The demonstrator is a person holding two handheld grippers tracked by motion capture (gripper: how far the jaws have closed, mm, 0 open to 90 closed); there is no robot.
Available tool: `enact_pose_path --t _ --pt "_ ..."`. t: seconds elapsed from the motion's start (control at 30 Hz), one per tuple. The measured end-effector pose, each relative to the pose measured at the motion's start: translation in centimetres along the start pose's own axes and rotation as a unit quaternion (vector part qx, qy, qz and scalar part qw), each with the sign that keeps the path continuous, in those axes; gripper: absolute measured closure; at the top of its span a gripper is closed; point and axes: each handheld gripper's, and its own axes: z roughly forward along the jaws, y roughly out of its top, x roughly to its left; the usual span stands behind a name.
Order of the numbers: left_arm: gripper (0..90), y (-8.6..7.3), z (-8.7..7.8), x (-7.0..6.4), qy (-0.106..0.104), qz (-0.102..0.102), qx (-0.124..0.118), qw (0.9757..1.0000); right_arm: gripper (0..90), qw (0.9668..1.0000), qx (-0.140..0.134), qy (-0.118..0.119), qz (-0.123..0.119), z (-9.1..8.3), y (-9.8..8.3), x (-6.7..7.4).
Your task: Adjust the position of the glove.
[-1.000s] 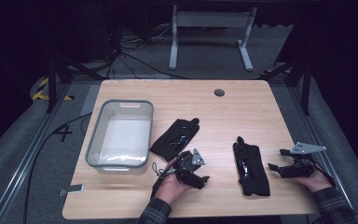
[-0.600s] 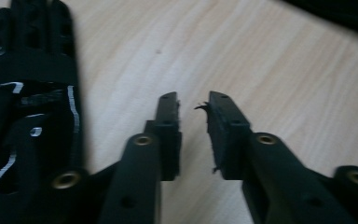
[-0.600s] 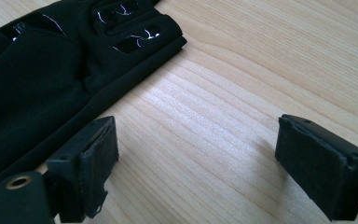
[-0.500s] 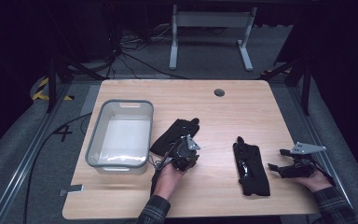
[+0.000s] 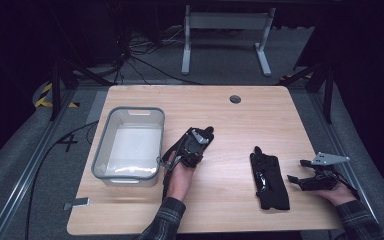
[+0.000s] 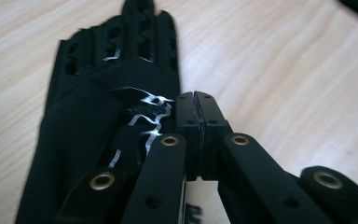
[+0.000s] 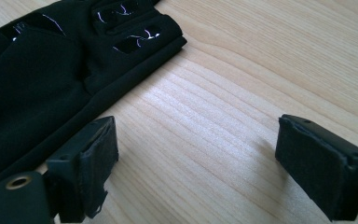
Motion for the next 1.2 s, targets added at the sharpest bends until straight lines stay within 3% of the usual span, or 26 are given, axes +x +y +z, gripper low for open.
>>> enact_pose_path --t 0.3,0.57,0.73,0.93,1.2 --pt "89.7 -0.1 1.8 1.1 0.001 -0.024 0.018 0.9995 13.4 1.0000 0.001 0.001 0.001 0.0 0.0 0.0" --pt "89.7 -0.2 2.2 1.0 -0.013 -0.017 0.031 0.9993 13.4 1.0000 0.001 0.001 0.000 0.0 0.0 0.0" --pt "89.7 -0.1 2.3 -0.1 -0.026 -0.001 0.030 0.9992 12.9 1.0000 0.002 0.001 -0.001 0.0 0.0 0.1" --pt "89.8 0.1 2.4 -2.0 -0.056 0.024 0.032 0.9976 12.7 1.0000 0.002 0.002 -0.001 0.1 0.1 0.1" --pt "89.7 0.2 2.6 -4.3 -0.100 0.031 0.027 0.9942 12.7 1.0000 0.002 0.002 -0.002 0.1 0.1 0.1"
